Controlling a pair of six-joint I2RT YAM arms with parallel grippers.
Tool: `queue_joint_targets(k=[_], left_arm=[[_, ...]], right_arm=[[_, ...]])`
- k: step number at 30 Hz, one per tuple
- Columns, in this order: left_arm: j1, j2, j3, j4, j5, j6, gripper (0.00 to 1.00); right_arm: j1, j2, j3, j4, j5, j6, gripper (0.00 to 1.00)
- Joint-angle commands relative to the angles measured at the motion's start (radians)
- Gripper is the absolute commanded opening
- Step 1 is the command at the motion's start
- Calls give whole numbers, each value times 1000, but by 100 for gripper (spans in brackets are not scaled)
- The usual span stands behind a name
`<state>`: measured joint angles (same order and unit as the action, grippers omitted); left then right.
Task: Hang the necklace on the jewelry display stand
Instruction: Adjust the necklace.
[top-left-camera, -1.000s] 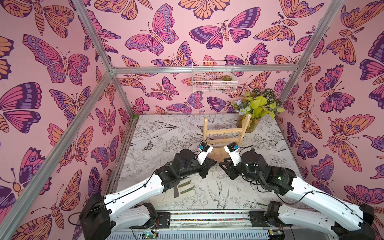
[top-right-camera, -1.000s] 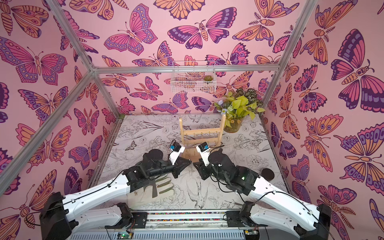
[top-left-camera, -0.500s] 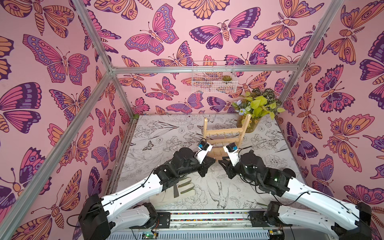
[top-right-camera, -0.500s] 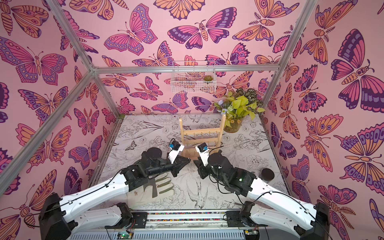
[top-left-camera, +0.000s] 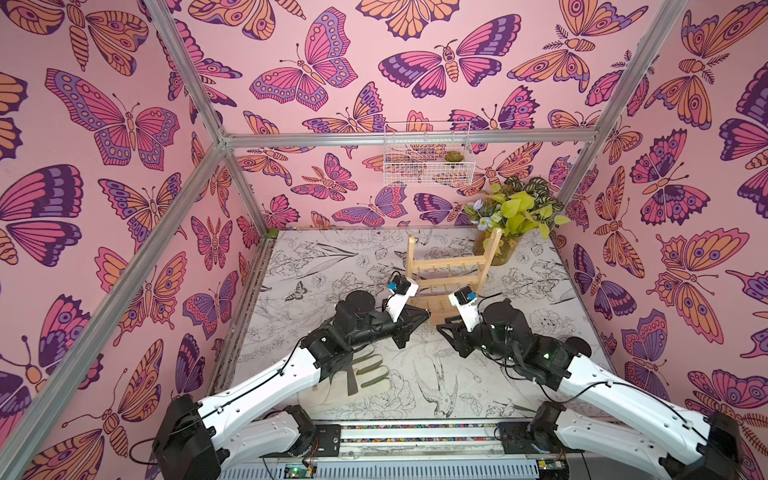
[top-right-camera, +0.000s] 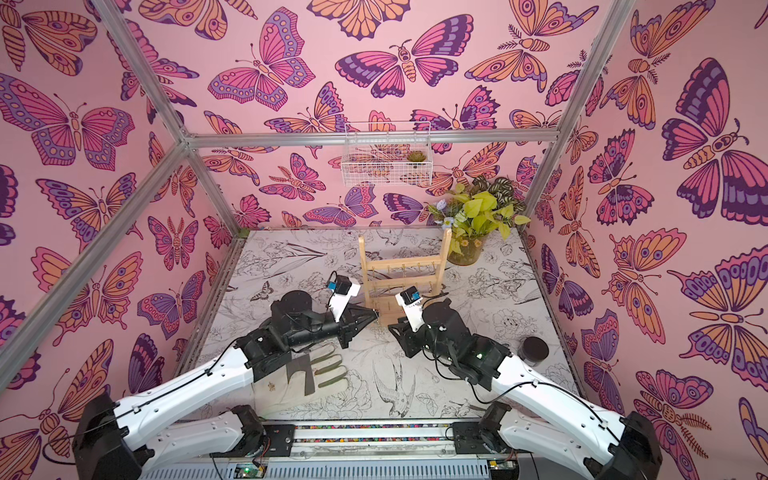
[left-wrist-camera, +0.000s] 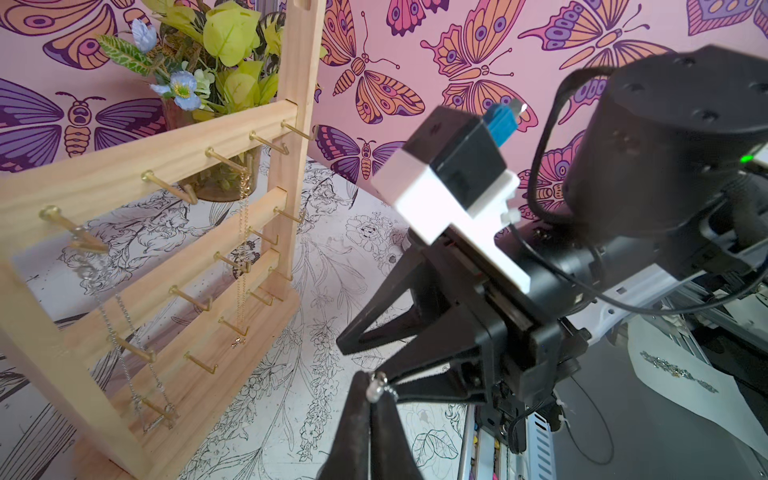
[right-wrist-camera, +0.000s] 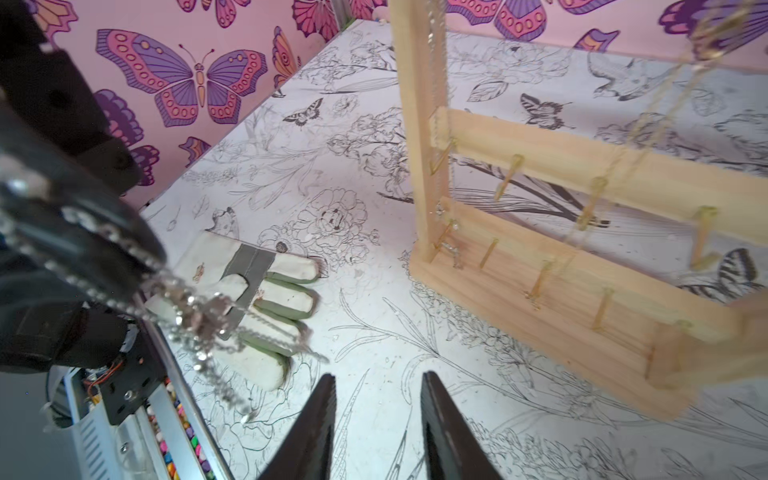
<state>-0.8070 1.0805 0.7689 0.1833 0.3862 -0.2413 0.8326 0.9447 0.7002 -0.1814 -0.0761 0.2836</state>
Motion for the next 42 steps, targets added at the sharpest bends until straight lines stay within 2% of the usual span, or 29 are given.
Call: queue_joint_targets(k=[1,12,16,22,28,34,38,42], left_arm=[[12,-25,13,33,22,-23,0],[18,-25,35,63,39,-58,0],[20,-25,44,65,39,-67,0],[22,-25,56,67,55,-77,0],[22,-17,66,68,53,-84,0],[26,-28,68,52,45,-80,0],[26,-27,66,60,48,-90,0],[26,-18,74,67,56,-93,0]], right_arm=[[-4,14,-10,122,-109,4,37],[-5,51,-33,278,-107,14,37],[-5,64,-23,291,-121,4,37],[-6,67,-34,320,-74,4,34],[-5,74,-36,376,-130,5,36],[-17,28,-43,303,-103,-14,37],[-32,3,-64,330,-96,2,37],[-32,40,-53,379,-121,3,37]])
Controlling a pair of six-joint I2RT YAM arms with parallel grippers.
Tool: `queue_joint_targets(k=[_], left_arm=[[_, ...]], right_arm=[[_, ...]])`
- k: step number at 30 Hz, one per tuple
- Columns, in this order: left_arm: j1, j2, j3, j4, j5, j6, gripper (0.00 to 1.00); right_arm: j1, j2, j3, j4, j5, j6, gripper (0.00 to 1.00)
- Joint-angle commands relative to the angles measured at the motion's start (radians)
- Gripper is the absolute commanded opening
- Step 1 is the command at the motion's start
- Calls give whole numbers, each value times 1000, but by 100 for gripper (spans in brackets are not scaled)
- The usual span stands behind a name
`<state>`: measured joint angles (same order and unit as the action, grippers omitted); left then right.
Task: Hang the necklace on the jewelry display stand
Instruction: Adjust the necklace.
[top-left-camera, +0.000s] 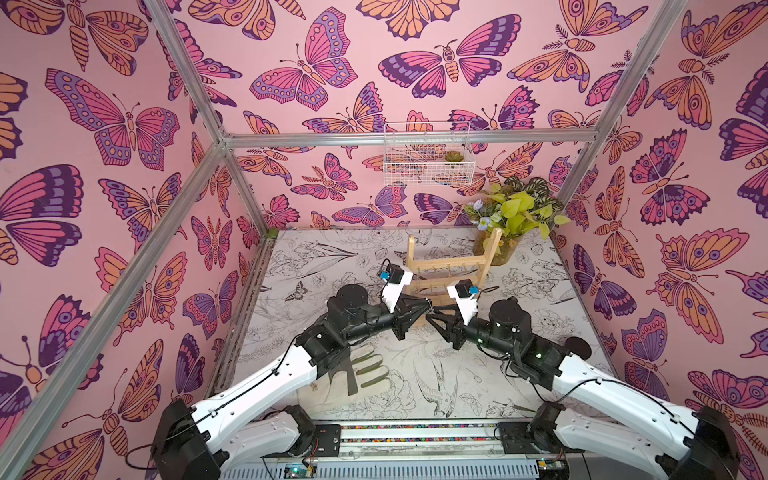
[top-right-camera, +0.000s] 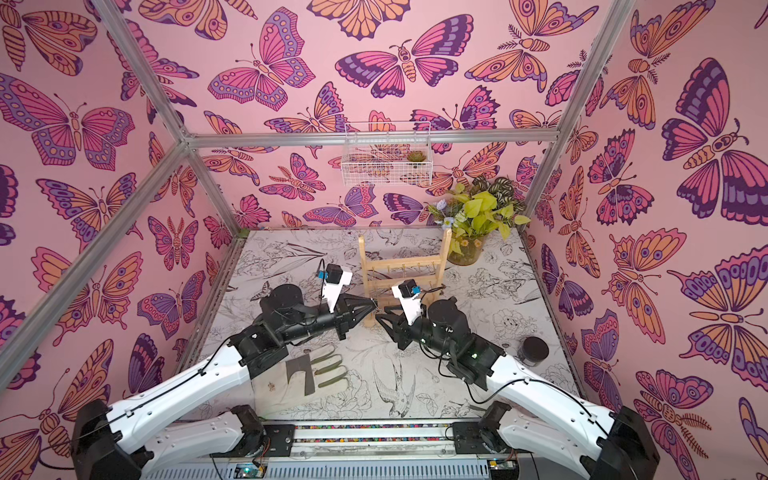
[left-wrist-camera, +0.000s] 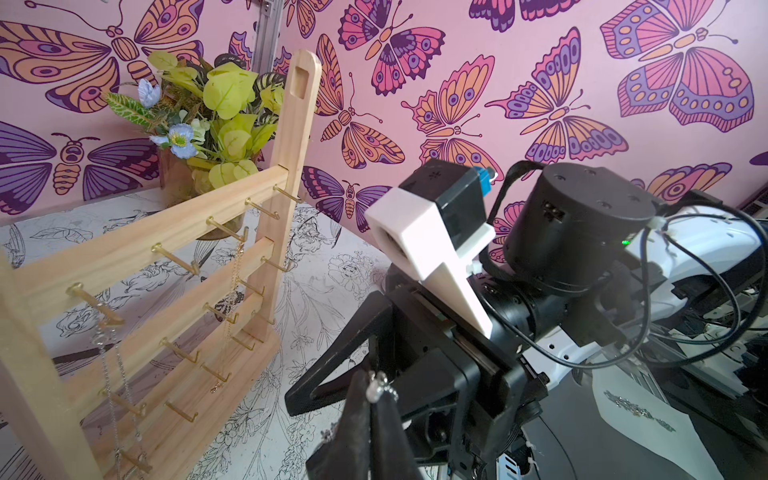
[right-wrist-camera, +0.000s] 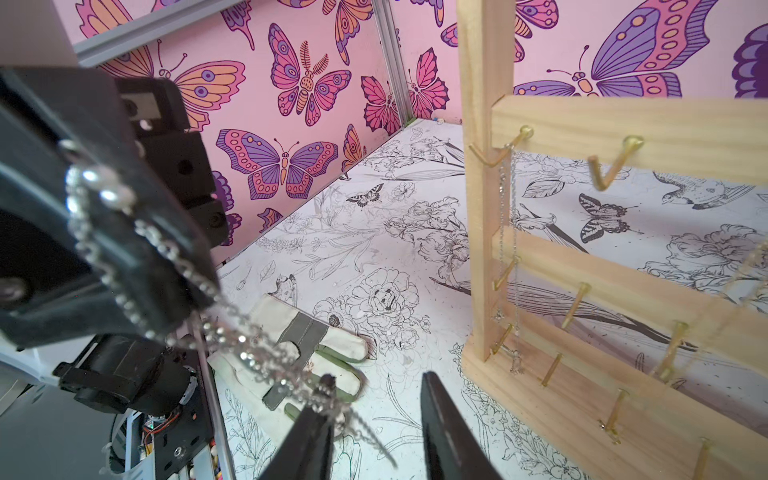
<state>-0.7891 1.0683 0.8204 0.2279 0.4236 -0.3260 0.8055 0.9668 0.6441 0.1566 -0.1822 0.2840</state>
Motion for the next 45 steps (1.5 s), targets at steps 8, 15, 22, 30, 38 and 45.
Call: queue_joint_targets(k=[8,15,22,30,38,45], left_arm=[[10,5,37,22,31,-13,0],[13,7,46,22,37,-25,0],[17,15,51,43,43,-46,0],[30,1,38,38,12,-57,0],[34,-13,11,3,-15,-50,0],[34,-22,12,27,-16,-54,0]], right_arm=[[-5,80,22,116,1,4,35],[-5,85,5,218,-12,7,26],[-5,77,-9,263,-11,9,5],[-6,5,-38,255,70,15,0],[-5,-71,-31,200,102,-17,0],[17,-50,-13,194,119,-34,0]])
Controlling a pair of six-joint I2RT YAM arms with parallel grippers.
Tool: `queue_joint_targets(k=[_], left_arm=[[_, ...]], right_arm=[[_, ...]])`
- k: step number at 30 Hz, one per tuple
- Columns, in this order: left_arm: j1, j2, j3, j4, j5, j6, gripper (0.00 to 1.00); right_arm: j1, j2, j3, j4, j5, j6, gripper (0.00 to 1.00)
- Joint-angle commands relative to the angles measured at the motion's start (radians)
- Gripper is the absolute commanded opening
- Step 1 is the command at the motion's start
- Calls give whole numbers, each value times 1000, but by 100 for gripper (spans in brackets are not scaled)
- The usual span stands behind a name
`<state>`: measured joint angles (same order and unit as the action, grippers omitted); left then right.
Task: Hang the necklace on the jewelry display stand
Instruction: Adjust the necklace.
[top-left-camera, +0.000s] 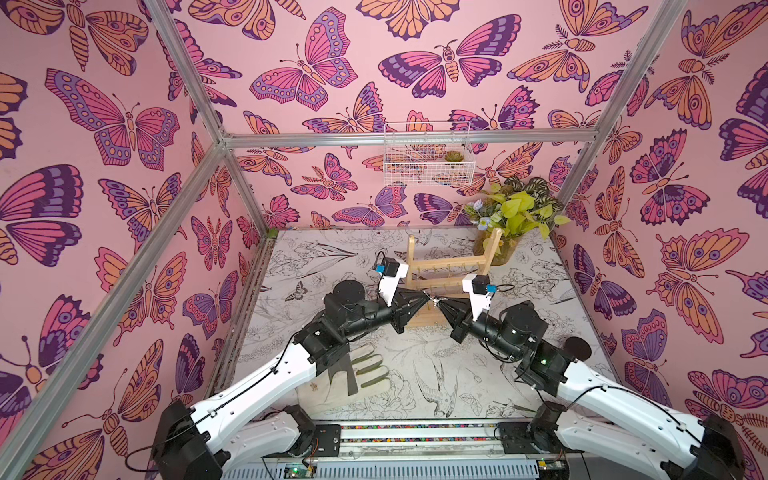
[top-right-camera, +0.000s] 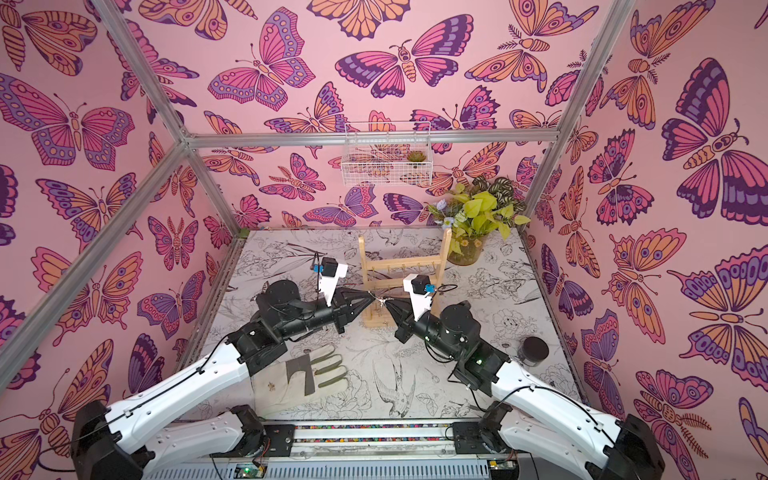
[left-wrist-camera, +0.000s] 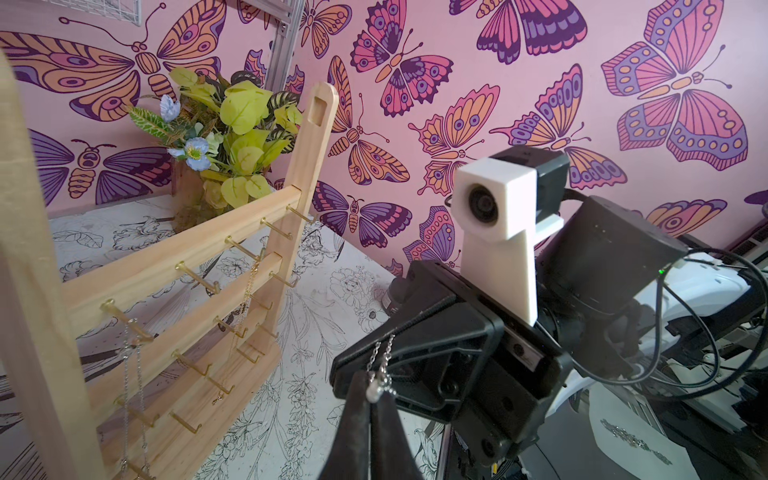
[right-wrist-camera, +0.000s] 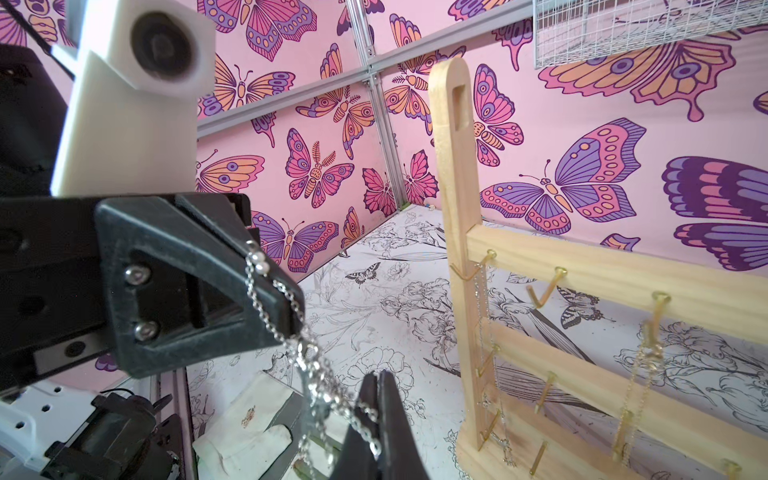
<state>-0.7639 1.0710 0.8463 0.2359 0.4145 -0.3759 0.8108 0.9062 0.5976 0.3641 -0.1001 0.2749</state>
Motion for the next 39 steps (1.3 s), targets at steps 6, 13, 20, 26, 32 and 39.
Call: queue_joint_targets(k=[6,13,20,26,32,39], left_arm=[[10,-4,-33,94,20,-60,1],[11,-5,-26,129,57,-83,0],[12,-18,-19,125,58,-84,0],[17,-38,-25,129,40,-89,0],[23,-47,-35,125,31,-88,0],[25,-23,-27,91,22,-93,2]], right_arm=[[70,69,35,58,107,-75,0],[77,100,39,107,132,-86,1],[77,112,38,133,124,-77,5],[77,119,36,112,145,-75,15],[78,105,26,107,154,-75,0],[77,89,39,89,165,-68,0]])
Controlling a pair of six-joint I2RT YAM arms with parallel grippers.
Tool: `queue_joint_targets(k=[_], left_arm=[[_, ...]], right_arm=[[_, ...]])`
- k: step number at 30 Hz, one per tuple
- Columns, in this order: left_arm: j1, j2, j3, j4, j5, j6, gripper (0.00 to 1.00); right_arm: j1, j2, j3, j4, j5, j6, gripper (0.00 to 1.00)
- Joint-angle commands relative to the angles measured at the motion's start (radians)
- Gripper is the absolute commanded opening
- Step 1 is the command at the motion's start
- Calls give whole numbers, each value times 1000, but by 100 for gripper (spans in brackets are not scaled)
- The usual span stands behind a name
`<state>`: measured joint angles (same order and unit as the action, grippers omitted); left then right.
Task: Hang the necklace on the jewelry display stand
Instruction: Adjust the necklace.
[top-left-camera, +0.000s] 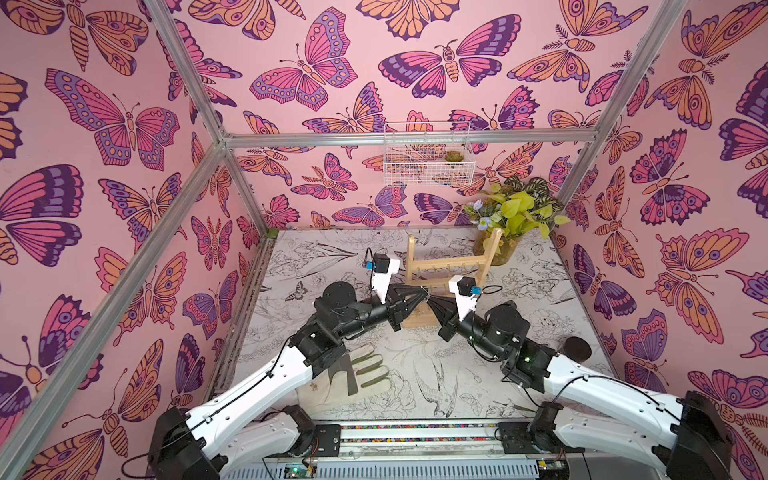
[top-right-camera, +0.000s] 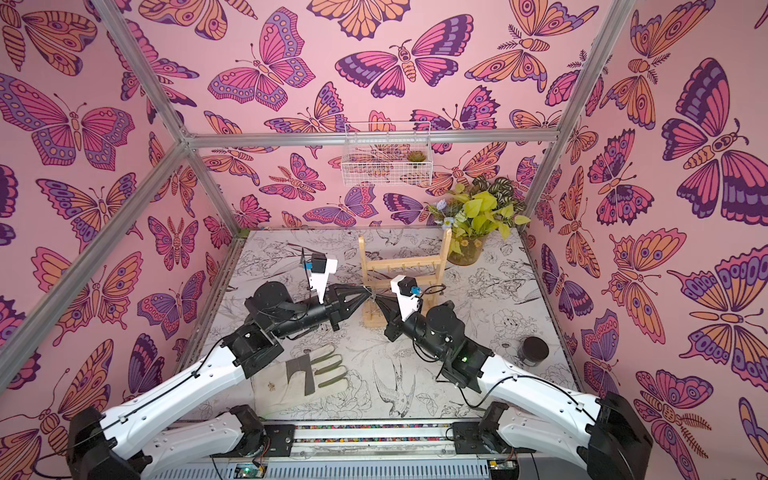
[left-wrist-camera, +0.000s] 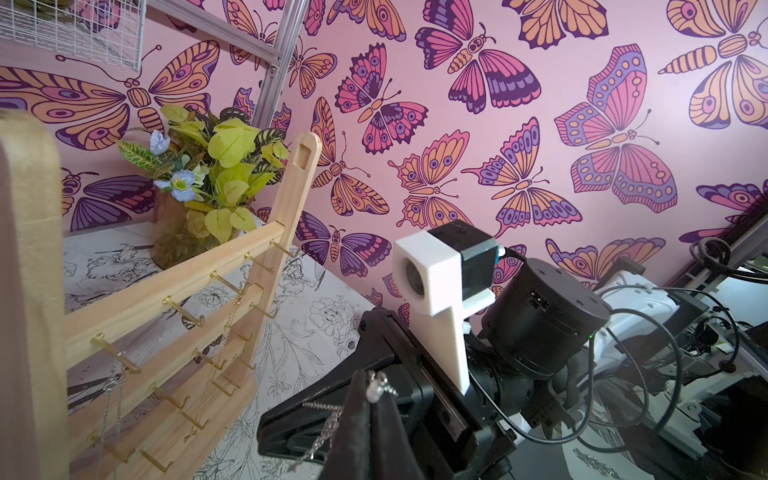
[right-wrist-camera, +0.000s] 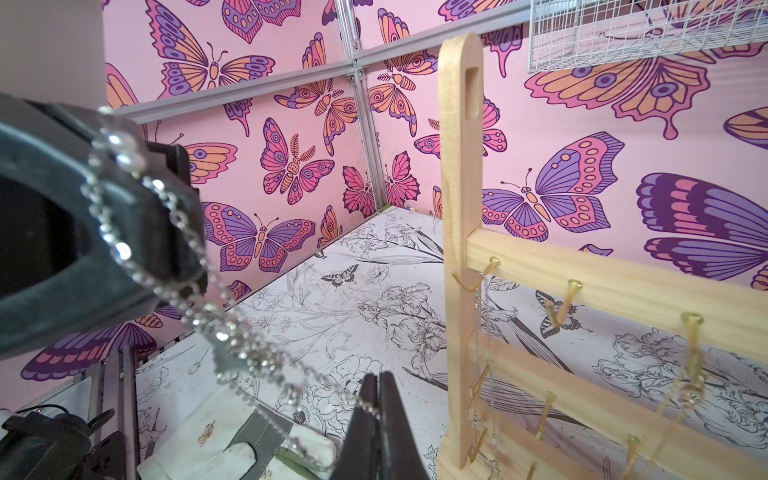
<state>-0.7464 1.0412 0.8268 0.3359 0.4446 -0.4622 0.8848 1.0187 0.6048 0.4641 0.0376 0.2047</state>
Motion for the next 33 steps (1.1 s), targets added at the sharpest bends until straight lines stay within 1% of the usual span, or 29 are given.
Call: queue_joint_targets(k=[1,4,6,10,12,15,18,19,21,23,29,33], left_arm=[[7,12,-9,-20,-14,-6,8],[7,18,-30,-34,-38,-7,17],[7,21,-44,-34,-42,-7,19],[7,40,-60,-31,-27,-9,19],[7,46,-69,-22,-24,-11,13],[7,48,-77,-14,-29,-7,14],[7,53,-75,-26,-36,6,26],[7,57,-75,-28,-37,9,28],[4,64,-73,-29,-46,16,29],[-2,73,-69,-29,-49,31,33],[-59,86,-47,-45,-173,119,34],[-111,106,-28,-44,-245,174,34]], right_arm=[[3,-31,40,-28,37,2,0],[4,-56,66,-90,63,-1,0],[4,-69,83,-134,81,-7,0],[4,-77,127,-216,110,-22,0],[3,-77,139,-229,106,-22,0],[5,-69,165,-263,108,-28,0],[6,-68,187,-295,115,-37,0],[7,-69,193,-305,119,-38,0],[8,-65,210,-329,118,-40,0],[13,-59,229,-353,113,-38,0],[48,-29,294,-431,100,-39,0],[84,-8,345,-504,137,-56,0]])
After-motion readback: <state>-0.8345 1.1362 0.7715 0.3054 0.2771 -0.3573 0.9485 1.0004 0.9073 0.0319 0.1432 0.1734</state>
